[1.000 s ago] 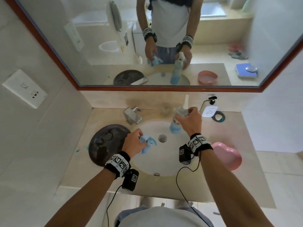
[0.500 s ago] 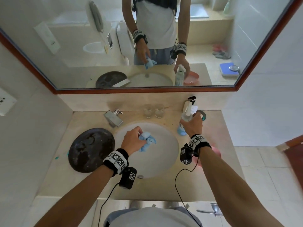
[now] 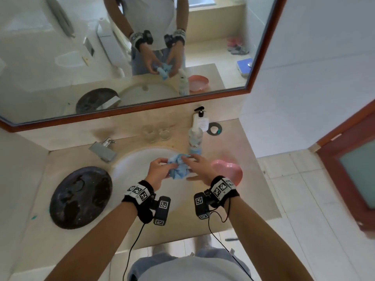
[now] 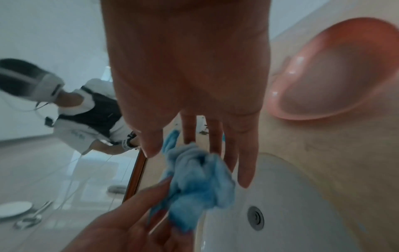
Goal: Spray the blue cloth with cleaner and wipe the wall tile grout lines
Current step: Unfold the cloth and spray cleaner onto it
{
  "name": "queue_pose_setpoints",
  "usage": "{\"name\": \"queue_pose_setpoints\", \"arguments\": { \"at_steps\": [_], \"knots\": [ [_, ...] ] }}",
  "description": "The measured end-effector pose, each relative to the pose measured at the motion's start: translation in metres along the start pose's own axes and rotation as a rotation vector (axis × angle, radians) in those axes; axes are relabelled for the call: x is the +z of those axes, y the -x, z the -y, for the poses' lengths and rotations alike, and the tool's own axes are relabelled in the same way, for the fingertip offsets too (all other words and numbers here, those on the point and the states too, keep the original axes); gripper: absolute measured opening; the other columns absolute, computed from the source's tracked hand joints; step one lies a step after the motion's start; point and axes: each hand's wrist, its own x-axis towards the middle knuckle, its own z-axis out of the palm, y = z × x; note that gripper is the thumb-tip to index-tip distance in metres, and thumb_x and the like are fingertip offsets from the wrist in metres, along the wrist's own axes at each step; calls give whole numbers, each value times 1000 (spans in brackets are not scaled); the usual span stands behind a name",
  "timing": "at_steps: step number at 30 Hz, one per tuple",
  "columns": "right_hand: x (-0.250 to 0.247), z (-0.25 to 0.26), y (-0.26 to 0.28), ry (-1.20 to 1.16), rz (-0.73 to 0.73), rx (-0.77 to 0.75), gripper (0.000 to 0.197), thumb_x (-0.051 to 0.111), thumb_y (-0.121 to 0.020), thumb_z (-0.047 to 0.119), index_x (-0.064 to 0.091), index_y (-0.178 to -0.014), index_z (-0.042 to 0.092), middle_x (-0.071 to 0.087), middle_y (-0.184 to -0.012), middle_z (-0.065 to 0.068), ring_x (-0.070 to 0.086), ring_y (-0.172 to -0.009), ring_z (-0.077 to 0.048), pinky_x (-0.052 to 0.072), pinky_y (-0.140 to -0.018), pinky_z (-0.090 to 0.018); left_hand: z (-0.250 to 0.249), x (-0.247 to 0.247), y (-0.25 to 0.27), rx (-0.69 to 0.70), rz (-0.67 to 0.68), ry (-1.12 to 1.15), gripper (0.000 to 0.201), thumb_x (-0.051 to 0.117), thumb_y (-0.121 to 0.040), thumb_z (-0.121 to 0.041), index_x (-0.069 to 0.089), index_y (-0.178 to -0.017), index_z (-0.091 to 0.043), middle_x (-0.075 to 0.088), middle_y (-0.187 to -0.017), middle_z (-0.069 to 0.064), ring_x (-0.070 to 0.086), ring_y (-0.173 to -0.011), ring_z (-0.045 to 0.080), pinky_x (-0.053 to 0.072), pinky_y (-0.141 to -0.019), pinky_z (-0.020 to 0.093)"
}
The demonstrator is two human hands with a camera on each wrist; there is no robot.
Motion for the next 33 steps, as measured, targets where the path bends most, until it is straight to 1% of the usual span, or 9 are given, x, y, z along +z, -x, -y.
{"name": "queue_pose_setpoints", "arguments": {
  "at_steps": [4,7,11,16,21,24,26,29,33],
  "knots": [
    [-33,-38,6,-226,0,30,60,83,-88,41,53,-138,28,66,-131,-11,71,-112,-32,64,-84,-50,9,41,8,41,165,-52,27,80,-86,0,67,-110,-3,74,-95,14,72,-78,20,61,-67,26],
    [-72,-58,16,-326,-115,12,39,80,-92,20,60,-125,17,69,-122,-15,73,-102,-30,65,-72,-41,12,69,12,89,375,-170,29,75,-91,1,69,-117,-9,75,-100,6,70,-85,13,57,-69,19],
    [-121,-68,25,114,-415,-153,23,79,-82,24,71,-102,16,76,-95,-10,73,-90,-29,61,-77,-39,17,96,8,97,507,-333,32,74,-93,-9,73,-121,-23,74,-118,1,64,-97,11,50,-79,25],
    [-144,-64,21,347,-560,-225,11,69,-92,10,71,-95,20,69,-83,12,63,-75,0,42,-59,-6,30,122,-8,104,388,-475,34,62,-91,3,74,-116,-16,74,-115,6,64,-93,19,52,-69,27],
    [-143,-67,-1,537,-562,-208,15,63,-89,8,71,-90,21,72,-80,7,71,-74,-12,54,-64,-26,44,123,-26,96,274,-595,20,67,-88,-9,70,-101,-23,75,-108,7,70,-103,29,59,-94,43],
    [-137,-65,-4,574,-482,-189,7,70,-79,14,69,-86,14,72,-86,1,71,-77,-18,54,-66,-27,50,121,-34,53,249,-651,29,65,-88,-8,70,-115,-15,73,-114,12,68,-111,32,57,-98,44],
    [-133,-66,-7,707,-389,-139,26,77,-79,20,75,-103,10,70,-103,-4,68,-87,-20,55,-77,-25,54,120,-38,25,258,-674,37,64,-87,-6,69,-123,-12,71,-119,13,67,-113,32,57,-100,43],
    [-123,-67,-14,1007,-316,-105,56,84,-79,40,71,-129,20,66,-125,-12,63,-113,-36,54,-99,-41,57,121,-42,5,279,-685,42,63,-87,-6,67,-128,-13,70,-123,14,67,-115,32,57,-100,43],
    [-118,-65,-25,1289,-313,-107,29,78,-84,40,76,-104,19,73,-103,-5,72,-100,-26,55,-84,-32,58,125,-44,34,294,-727,45,59,-92,-7,64,-137,-15,66,-134,11,63,-123,28,53,-105,40]
  ]
}}
